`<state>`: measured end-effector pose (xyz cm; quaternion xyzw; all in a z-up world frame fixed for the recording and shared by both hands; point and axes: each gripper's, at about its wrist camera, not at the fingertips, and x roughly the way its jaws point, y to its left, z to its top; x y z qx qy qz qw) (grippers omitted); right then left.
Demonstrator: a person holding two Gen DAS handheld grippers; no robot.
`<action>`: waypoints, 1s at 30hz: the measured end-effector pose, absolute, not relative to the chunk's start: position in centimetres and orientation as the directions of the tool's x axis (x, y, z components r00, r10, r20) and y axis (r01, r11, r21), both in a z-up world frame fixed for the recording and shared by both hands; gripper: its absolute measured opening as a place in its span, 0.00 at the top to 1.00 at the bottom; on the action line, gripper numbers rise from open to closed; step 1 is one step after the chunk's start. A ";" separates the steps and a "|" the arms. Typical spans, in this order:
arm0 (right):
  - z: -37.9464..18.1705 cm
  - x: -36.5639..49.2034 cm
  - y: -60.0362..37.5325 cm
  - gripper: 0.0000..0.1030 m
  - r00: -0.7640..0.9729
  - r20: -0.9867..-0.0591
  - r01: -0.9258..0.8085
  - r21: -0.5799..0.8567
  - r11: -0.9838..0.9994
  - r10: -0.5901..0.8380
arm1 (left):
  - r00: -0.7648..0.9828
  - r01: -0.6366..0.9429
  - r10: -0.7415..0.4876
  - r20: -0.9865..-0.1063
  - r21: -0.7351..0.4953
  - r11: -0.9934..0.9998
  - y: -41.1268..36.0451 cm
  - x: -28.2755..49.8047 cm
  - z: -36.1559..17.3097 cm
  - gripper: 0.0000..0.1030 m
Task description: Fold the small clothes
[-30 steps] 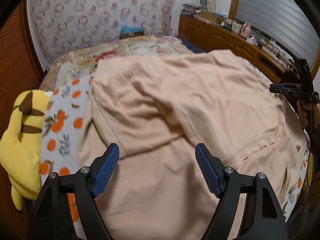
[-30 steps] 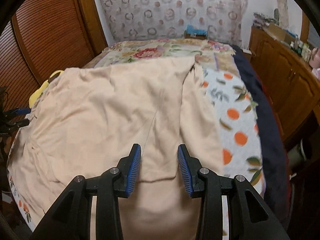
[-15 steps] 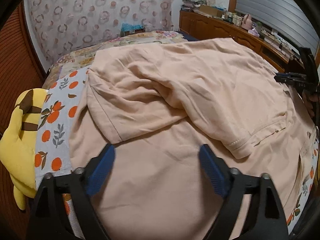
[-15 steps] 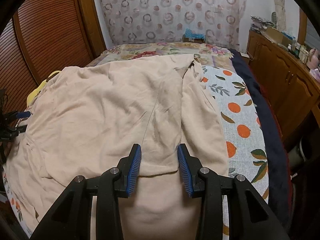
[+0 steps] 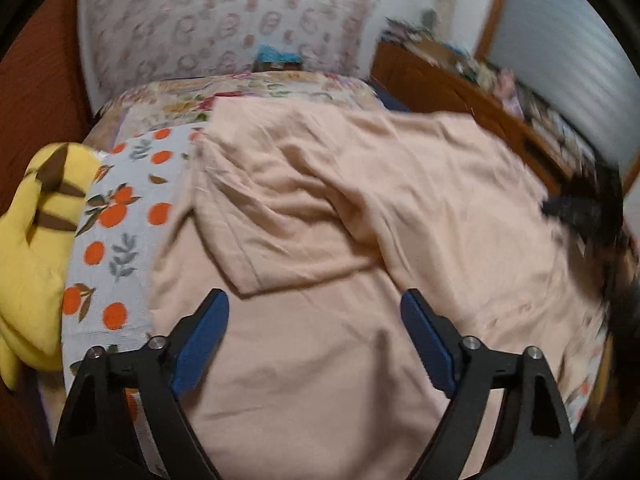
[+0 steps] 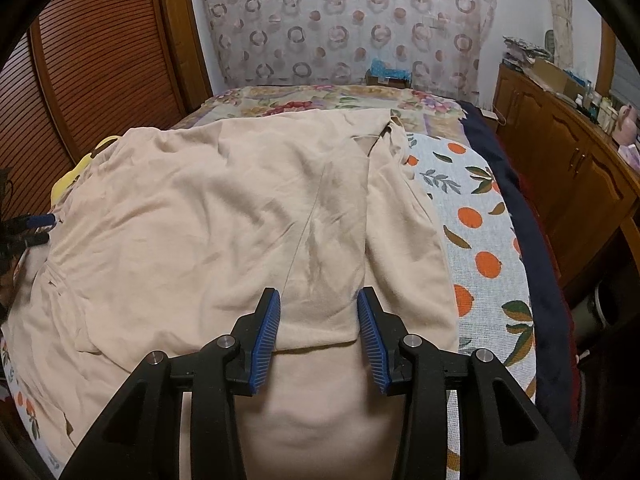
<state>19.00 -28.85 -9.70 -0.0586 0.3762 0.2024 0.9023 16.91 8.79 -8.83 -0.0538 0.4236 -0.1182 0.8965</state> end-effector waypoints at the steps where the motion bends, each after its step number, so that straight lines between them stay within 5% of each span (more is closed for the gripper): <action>1: -9.7 19.0 -28.8 0.59 0.635 -0.703 -0.409 0.048 0.911 0.322 | 0.626 0.152 -0.237 -0.743 -0.182 0.972 9.0 17.0 -8.5 0.33; 6: -9.7 19.0 -28.8 0.58 0.634 -0.703 -0.409 0.049 0.911 0.323 | 0.621 0.117 -0.196 -0.759 -0.158 0.981 9.5 18.1 -8.4 0.57; 15: -9.9 19.0 -28.7 0.58 0.635 -0.703 -0.408 0.046 0.912 0.320 | 0.596 0.106 -0.133 -0.792 -0.086 0.991 8.9 19.6 -9.8 0.58; 16: -9.9 19.1 -28.7 0.58 0.637 -0.703 -0.409 0.041 0.912 0.317 | 0.598 0.109 -0.129 -0.791 -0.079 0.991 8.9 19.7 -9.8 0.63; 18: -10.0 19.1 -28.6 0.58 0.641 -0.703 -0.409 0.029 0.912 0.309 | 0.606 0.120 -0.129 -0.785 -0.070 0.990 8.8 19.6 -9.7 0.96; 20: -10.0 19.2 -28.8 0.62 0.639 -0.702 -0.411 0.033 0.911 0.314 | 0.612 0.112 -0.151 -0.776 -0.104 0.988 9.5 19.4 -9.2 0.96; 22: -9.9 19.3 -29.0 0.90 0.636 -0.701 -0.417 0.040 0.908 0.323 | 0.638 0.117 -0.167 -0.751 -0.120 0.986 10.1 18.8 -8.3 0.96; 23: -9.9 19.1 -28.9 0.94 0.633 -0.705 -0.425 0.028 0.905 0.319 | 0.648 0.122 -0.176 -0.741 -0.127 0.984 10.3 18.5 -7.8 0.96; 30: -7.5 17.5 -28.9 0.99 0.661 -0.654 -0.462 0.035 0.886 0.369 | 0.723 0.132 -0.202 -0.661 -0.155 0.979 12.0 16.1 -4.1 0.97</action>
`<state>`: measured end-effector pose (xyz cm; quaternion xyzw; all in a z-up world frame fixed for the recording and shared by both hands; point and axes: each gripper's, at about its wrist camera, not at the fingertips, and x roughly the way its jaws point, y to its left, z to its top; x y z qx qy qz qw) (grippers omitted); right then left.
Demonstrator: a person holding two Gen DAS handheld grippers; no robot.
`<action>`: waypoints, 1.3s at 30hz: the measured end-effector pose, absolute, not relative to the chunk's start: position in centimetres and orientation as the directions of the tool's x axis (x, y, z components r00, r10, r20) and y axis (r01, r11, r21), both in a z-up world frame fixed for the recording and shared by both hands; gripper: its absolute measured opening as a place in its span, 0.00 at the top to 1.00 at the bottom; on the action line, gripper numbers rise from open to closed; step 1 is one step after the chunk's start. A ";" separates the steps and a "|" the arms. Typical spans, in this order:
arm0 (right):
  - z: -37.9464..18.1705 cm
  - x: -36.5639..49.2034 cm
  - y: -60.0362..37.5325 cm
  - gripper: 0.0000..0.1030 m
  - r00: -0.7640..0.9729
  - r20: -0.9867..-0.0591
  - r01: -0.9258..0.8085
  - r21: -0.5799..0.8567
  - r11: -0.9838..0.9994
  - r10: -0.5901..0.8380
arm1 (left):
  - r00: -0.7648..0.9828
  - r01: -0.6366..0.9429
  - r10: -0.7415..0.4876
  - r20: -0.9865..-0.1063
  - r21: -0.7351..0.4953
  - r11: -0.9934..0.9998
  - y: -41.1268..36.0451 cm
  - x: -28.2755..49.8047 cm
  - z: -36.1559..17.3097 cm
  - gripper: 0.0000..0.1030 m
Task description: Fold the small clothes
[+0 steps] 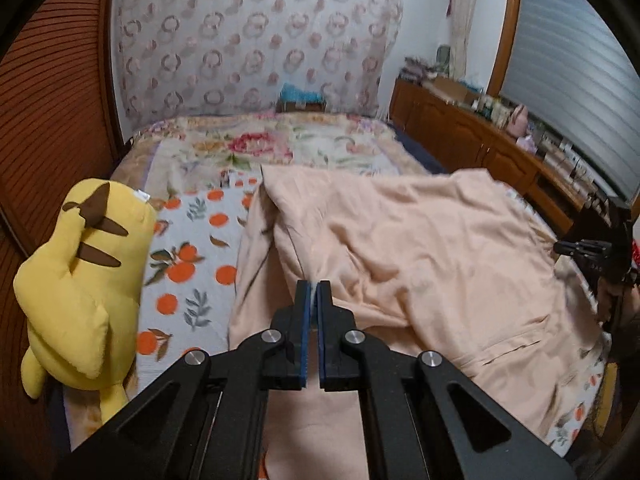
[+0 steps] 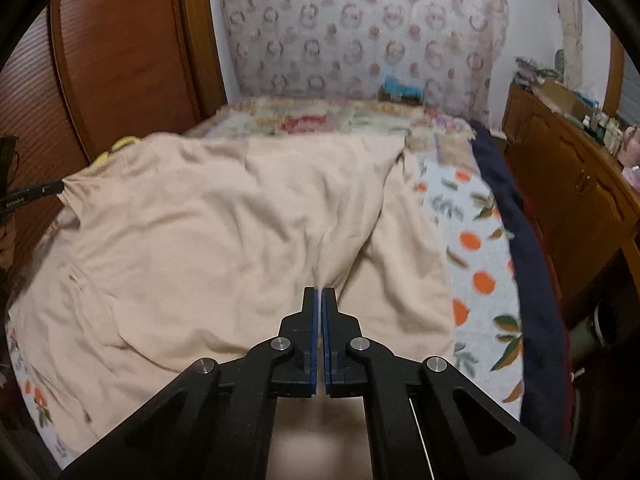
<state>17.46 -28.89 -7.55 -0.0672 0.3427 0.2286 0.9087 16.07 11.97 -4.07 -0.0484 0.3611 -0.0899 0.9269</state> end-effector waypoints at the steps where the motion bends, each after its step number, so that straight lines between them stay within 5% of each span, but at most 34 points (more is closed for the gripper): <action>1: -7.0 17.2 -29.0 0.99 0.671 -0.636 -0.463 0.041 0.885 0.381 | 0.732 0.135 -0.205 -0.650 -0.156 0.978 12.1 15.6 -3.6 0.97; 17: -0.3 11.2 -33.5 0.99 0.769 -0.488 -0.462 0.024 0.886 0.414 | 0.805 0.201 -0.281 -0.523 -0.206 0.958 14.2 9.3 1.6 0.97; 28: 1.6 4.1 -37.7 0.99 0.770 -0.450 -0.498 0.019 0.867 0.453 | 0.804 0.219 -0.288 -0.521 -0.192 0.957 14.6 3.5 2.8 0.97; 36: -7.1 7.3 -38.1 0.99 0.723 -0.629 -0.368 0.000 0.930 0.286 | 0.692 0.156 -0.234 -0.683 -0.175 0.972 14.0 5.1 -5.7 0.96; 39: -9.6 7.9 -37.8 0.96 0.705 -0.648 -0.358 0.025 0.934 0.288 | 0.675 0.159 -0.237 -0.698 -0.176 0.971 13.2 4.7 -6.9 0.86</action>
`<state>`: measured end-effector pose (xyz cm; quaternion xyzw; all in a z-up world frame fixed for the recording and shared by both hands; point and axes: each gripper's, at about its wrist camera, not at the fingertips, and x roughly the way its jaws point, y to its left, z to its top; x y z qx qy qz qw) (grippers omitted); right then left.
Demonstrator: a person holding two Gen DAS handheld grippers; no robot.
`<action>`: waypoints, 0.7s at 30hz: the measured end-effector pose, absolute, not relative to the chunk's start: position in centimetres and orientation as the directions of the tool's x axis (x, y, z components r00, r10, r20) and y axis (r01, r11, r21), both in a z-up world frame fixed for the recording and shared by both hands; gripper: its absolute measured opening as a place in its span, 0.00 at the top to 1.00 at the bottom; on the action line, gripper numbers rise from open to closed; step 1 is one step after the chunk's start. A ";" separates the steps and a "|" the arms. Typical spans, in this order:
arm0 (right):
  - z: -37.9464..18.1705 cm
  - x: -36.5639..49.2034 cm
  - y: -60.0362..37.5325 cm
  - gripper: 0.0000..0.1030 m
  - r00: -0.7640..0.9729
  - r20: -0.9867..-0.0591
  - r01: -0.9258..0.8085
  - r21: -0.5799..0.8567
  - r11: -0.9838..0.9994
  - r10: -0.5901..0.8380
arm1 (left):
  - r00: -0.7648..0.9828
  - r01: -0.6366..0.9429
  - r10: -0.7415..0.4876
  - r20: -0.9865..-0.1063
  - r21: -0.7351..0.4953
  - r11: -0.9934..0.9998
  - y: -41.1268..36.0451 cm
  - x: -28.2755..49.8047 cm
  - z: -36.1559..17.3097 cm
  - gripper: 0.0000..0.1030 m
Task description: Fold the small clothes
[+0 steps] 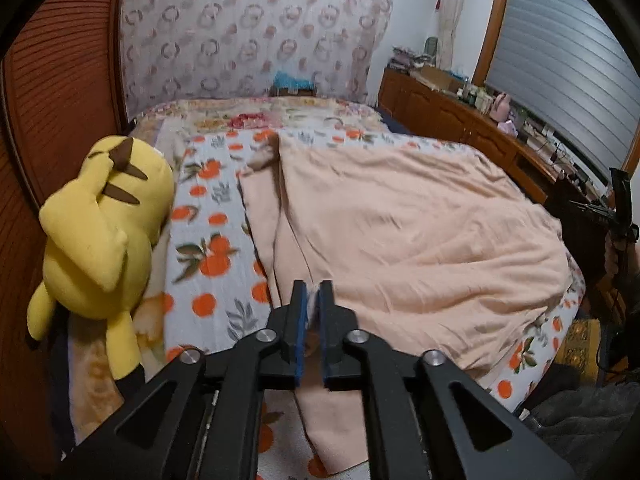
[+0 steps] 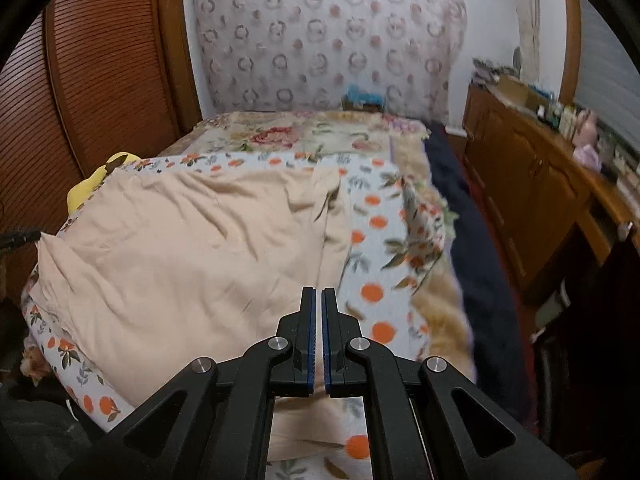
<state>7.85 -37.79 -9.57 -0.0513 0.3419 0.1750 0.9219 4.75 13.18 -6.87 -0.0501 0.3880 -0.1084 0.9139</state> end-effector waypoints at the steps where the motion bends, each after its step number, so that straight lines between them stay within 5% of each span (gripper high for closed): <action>1: -10.1 8.0 -37.6 0.92 0.702 -0.651 -0.360 0.027 0.933 0.289 | 0.670 0.163 -0.241 -0.702 -0.178 0.970 13.0 4.7 -7.0 0.75; 4: -10.7 8.6 -36.8 0.73 0.702 -0.657 -0.360 0.003 0.933 0.273 | 0.675 0.177 -0.255 -0.693 -0.183 0.967 12.7 4.4 -6.8 0.46; 7: -10.5 8.9 -35.7 0.68 0.700 -0.654 -0.378 0.000 0.926 0.286 | 0.687 0.164 -0.245 -0.684 -0.183 0.969 12.6 4.2 -6.8 0.26; 14: -11.1 7.9 -34.3 0.55 0.701 -0.638 -0.415 -0.001 0.910 0.319 | 0.688 0.130 -0.199 -0.698 -0.151 0.980 11.9 4.5 -7.9 0.26; 21: -12.2 7.4 -32.3 0.54 0.668 -0.656 -0.452 0.017 0.892 0.351 | 0.682 0.096 -0.168 -0.712 -0.141 0.985 11.7 4.8 -9.1 0.26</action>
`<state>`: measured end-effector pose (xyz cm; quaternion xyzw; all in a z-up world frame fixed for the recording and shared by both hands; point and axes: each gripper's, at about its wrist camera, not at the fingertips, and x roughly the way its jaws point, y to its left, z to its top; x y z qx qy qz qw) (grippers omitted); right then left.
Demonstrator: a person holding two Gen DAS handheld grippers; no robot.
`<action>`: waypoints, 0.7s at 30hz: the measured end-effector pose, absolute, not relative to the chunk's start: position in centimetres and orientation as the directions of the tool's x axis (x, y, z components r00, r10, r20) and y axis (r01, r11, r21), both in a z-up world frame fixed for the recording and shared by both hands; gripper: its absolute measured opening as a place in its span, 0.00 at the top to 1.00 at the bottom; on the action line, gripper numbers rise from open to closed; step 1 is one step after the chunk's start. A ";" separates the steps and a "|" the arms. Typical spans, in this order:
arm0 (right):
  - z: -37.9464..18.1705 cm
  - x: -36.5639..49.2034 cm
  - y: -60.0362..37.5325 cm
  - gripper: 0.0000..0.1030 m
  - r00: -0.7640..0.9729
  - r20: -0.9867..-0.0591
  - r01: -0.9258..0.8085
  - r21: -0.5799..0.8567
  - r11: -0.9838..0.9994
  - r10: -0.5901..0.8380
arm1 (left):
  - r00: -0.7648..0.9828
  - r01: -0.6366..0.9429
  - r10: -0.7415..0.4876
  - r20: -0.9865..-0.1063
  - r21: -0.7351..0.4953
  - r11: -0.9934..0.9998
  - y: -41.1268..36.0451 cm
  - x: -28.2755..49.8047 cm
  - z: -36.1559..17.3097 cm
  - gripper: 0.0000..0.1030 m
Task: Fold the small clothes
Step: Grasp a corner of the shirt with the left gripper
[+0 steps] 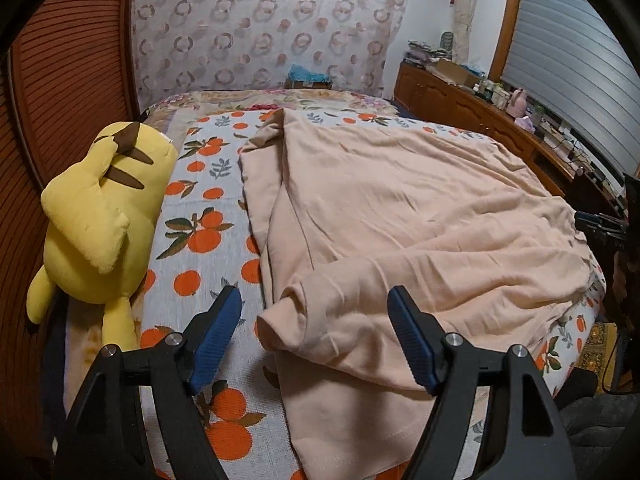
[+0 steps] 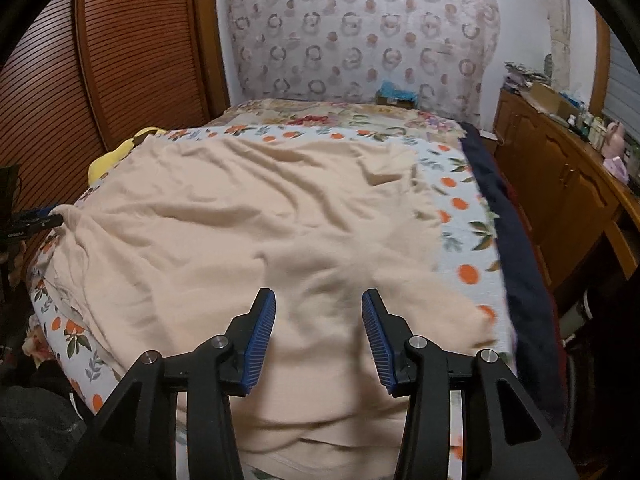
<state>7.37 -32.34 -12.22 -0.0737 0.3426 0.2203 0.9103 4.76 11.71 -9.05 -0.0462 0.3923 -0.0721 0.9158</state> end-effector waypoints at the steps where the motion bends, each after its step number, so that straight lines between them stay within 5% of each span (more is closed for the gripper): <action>1: -12.5 7.6 -32.0 0.54 0.662 -0.660 -0.457 0.020 0.889 0.355 | 0.680 0.094 -0.168 -0.714 -0.142 0.985 11.7 4.7 -9.2 0.26; 21: -15.0 9.4 -28.9 0.49 0.663 -0.693 -0.444 -0.060 0.894 0.283 | 0.659 0.071 -0.152 -0.736 -0.140 0.988 11.5 4.6 -11.1 0.26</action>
